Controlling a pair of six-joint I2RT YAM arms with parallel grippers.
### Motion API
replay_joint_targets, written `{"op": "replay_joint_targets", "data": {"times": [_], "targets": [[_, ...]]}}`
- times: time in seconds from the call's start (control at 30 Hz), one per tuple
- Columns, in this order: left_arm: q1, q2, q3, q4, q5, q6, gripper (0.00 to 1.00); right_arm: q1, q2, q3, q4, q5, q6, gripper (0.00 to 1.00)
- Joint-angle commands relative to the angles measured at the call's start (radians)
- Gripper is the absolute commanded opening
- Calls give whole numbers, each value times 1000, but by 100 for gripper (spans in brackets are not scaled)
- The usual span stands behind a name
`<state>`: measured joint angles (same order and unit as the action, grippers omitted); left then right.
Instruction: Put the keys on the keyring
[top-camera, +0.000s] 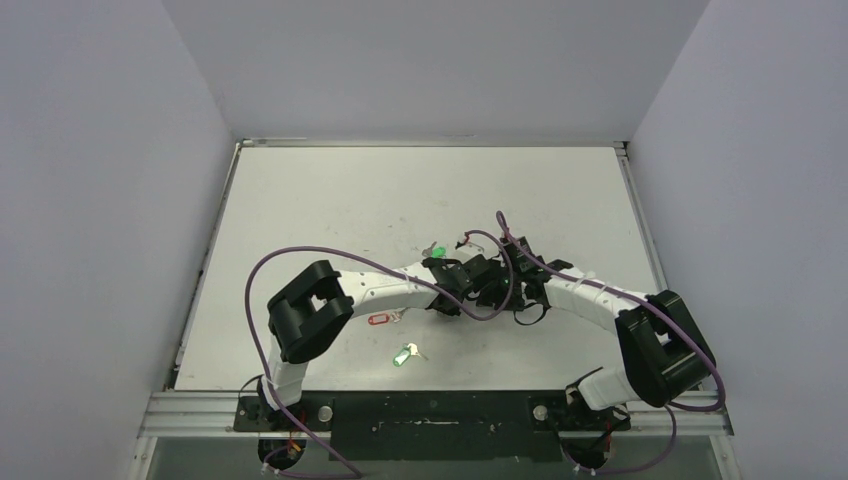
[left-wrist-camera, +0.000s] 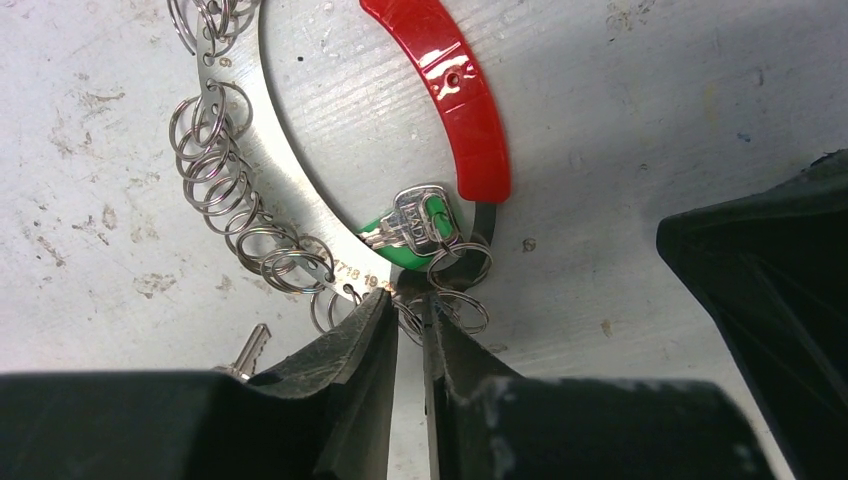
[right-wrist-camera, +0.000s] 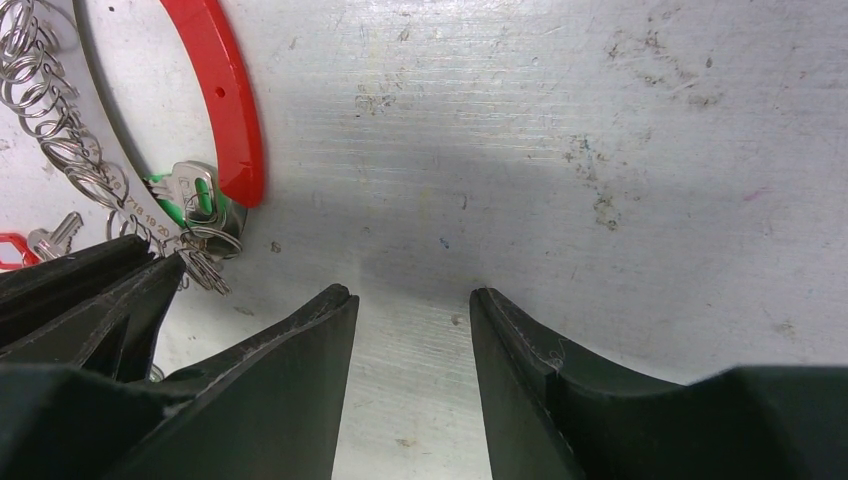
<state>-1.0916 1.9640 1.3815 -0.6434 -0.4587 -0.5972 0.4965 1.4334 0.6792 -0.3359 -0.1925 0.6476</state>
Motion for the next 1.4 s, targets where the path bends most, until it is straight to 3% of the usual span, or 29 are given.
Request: {"op": "replay_joint_targets", "data": {"times": [0.0,0.13,0.53,1.0,1.2,1.37], "targets": [[-4,-2,4,-17,-15,-3,14,-1,20,-5,6,24,-14,48],[-3,-10,-9,-32,-29,-10,9,-1,23,0,5,24,-17,48],[-4,-56,-37,-64,-83,-24,7,-1,46,23,0,20,-35,48],[5,-230,-121,35,-41,-19,33,7,23,118,-29,-1,-162,53],[59,-378,-277,214,95,8,42,18,-116,130,19,79,-275,56],[204,-557,-492,443,322,-53,46,49,-242,47,163,124,-388,56]]}}
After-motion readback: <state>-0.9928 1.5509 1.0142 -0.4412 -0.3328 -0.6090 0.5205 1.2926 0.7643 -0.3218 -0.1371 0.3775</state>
